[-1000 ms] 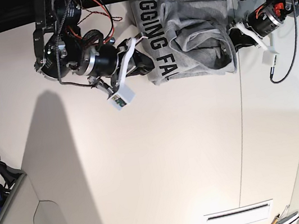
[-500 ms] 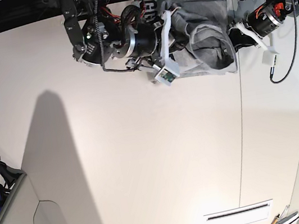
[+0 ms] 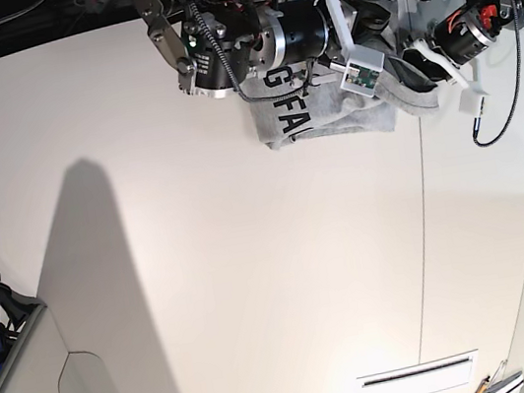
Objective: Fold the T-shirt properly
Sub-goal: 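Grasp the folded bundle with the right gripper and lift it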
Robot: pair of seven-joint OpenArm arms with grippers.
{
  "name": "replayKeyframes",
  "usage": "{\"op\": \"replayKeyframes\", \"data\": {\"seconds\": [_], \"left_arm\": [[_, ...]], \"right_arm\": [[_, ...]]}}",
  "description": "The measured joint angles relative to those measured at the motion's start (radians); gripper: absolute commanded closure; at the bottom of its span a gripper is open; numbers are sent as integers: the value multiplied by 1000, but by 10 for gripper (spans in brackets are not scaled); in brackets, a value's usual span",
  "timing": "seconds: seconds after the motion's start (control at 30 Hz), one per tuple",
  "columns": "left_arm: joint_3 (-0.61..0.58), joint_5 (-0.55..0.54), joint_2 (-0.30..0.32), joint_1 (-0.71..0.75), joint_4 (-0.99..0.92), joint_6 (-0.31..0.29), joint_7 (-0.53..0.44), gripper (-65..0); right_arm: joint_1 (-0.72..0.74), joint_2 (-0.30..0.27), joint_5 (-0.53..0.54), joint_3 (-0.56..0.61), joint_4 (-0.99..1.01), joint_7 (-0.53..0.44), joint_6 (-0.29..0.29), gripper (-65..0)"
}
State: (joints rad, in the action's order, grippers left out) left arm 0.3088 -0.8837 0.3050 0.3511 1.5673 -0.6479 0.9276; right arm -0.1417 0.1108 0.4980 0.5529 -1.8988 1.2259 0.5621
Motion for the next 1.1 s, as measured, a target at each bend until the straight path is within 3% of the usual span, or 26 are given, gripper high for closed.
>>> {"op": "replayKeyframes", "data": {"seconds": [0.2, 0.33, 0.47, 0.53, 0.83, 1.1], "left_arm": [[137, 23, 0, -22, 38, 17, 42, 0], [286, -35, 0, -17, 123, 18, 76, 0], [416, -54, 0, -19, 189, 17, 76, 0], [461, -52, 1, -11, 203, 18, 78, 0], [494, -52, 27, 1, 206, 16, 79, 0], [493, -52, 27, 3, 206, 16, 79, 0]], "right_arm": [[0, 0, -47, 0, 0, -29, 0, 0], [0, 0, -74, 1, 0, -41, 3, 0], [-1, 0, -169, 2, 0, -162, 3, 0], [1, 0, -212, 2, 0, -171, 3, 0], [40, -35, -330, 2, 0, -159, 3, 0], [40, -81, -319, 28, 65, -156, 4, 0]]}}
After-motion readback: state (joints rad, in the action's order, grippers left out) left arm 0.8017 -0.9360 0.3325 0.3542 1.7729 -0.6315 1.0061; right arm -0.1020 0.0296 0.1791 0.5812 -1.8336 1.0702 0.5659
